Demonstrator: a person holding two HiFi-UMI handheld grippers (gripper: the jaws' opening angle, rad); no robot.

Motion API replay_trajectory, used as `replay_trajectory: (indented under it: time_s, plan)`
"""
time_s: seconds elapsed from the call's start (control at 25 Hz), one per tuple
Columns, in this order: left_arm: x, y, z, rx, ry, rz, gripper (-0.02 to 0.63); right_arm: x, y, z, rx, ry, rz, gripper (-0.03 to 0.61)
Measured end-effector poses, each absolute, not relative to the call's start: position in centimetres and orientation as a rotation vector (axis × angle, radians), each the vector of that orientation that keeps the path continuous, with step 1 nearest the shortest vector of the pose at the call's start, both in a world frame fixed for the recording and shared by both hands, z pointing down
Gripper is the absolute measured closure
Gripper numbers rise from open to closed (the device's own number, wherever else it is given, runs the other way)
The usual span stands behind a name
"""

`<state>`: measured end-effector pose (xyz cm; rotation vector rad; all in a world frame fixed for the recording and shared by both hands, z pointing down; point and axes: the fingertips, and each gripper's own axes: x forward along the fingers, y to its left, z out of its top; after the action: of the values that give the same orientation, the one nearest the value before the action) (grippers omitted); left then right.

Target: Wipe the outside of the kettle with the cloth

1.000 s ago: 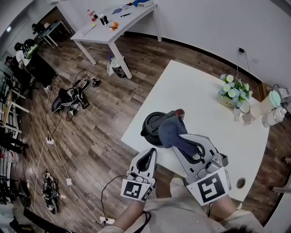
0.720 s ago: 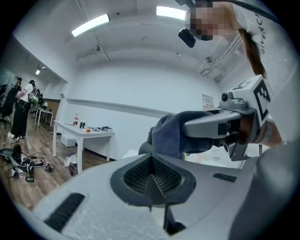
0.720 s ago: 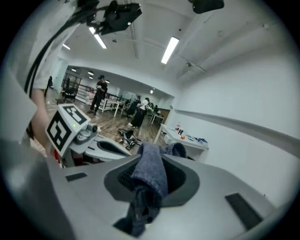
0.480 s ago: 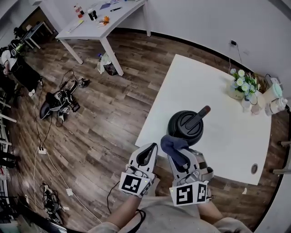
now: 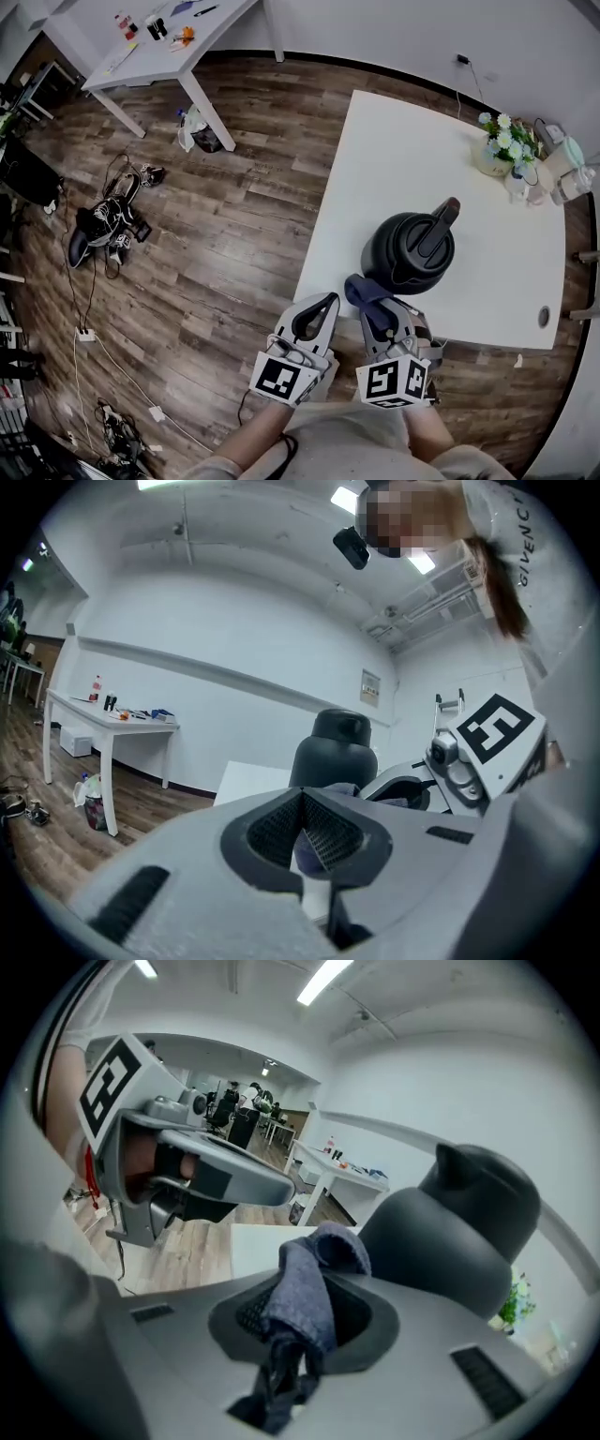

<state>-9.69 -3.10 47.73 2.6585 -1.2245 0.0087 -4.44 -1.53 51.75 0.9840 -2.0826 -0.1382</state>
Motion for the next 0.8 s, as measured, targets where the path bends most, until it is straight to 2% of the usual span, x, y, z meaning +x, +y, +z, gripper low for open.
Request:
replay_trajectory:
  time_s: [0.12,0.24,0.36,0.48,0.8]
  plan:
    - [-10.1,-3.0,48.5,2.643,-1.204,0.003,0.606,-5.4,-1.3,51.8,0.934,-2.166,-0.071,0.511]
    - [-9.8,-3.0,46.3,2.714,-1.214,0.011,0.606,-6.7,-0.3,46.5,0.871,-2.315,-0.085,0.511]
    - [-8.8,-2.9,41.9,2.955,-1.186,0.073,0.606,-6.4,-0.5,39.8,0.794,-2.339,-0.273,0.511]
    - [-8.2,-4.1,37.8,3.043,-1.190,0.002,0.606,-6.0,-2.0,34.5,0.648,-2.257,-0.473,0.511]
    - [-9.9,-9.7,31.4,3.034,-1.501,-0.058,0.606,-7.0,-6.1,29.3,-0.075,-2.223,-0.696,0.511]
